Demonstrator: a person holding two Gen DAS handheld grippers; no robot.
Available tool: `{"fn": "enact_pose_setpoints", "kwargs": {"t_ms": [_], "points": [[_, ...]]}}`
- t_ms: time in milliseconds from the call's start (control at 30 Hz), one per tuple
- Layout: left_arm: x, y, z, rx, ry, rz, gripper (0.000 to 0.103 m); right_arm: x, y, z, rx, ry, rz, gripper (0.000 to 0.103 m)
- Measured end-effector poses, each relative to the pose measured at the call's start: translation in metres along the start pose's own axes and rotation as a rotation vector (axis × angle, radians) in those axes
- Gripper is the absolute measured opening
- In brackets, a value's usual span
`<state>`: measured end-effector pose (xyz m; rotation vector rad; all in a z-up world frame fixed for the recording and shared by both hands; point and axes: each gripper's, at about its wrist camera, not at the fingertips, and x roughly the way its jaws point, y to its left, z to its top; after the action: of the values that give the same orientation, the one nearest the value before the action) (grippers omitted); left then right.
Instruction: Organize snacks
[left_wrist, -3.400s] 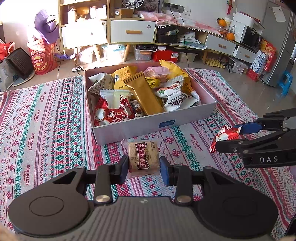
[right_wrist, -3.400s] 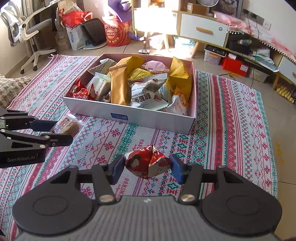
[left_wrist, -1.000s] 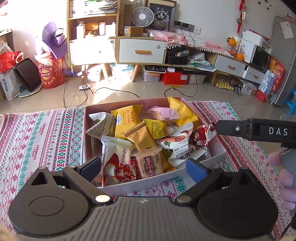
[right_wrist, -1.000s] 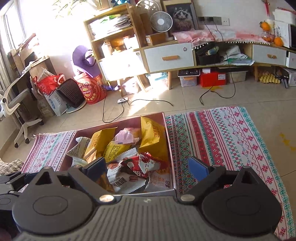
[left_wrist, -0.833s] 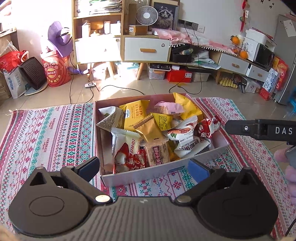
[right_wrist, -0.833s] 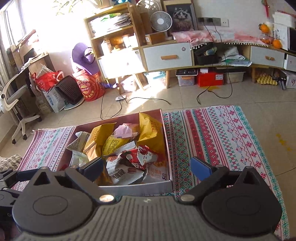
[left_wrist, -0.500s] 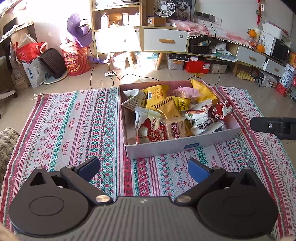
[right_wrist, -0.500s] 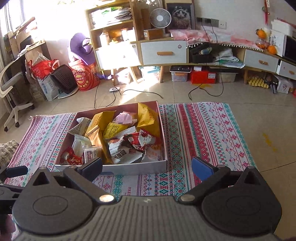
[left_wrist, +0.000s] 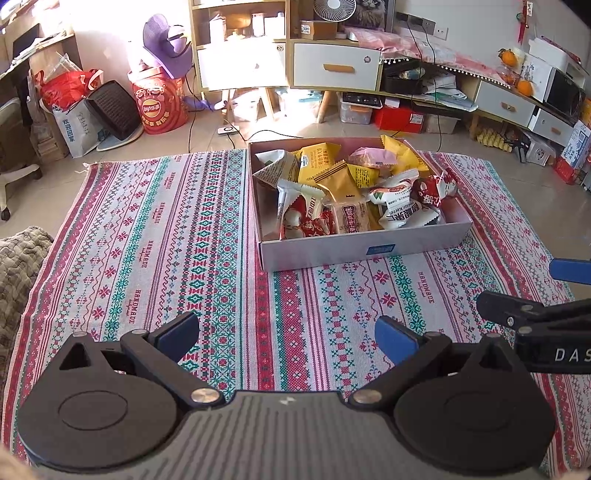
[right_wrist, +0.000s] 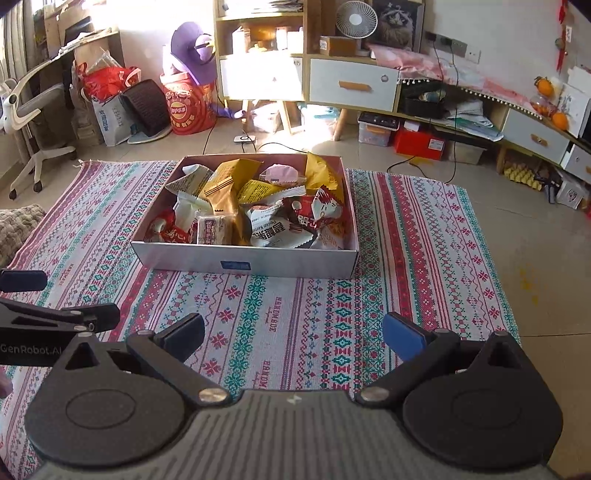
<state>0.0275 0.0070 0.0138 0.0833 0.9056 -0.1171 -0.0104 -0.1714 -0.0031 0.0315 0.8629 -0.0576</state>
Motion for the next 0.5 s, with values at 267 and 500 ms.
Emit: {"fn": "enact_pose_setpoints", "kwargs": {"t_ms": [267,500], "points": [[0.0024,-0.0022,-0.0075,0.015,0.018,0.024,0.103,0.005,0.0072,-0.0046,-0.024,0.016,-0.019,0.103],[0.0027,-0.0018,-0.0083,0.005,0.023,0.032,0.103,0.0066,0.0078,-0.0061,-0.025,0.023,-0.027,0.103]]}}
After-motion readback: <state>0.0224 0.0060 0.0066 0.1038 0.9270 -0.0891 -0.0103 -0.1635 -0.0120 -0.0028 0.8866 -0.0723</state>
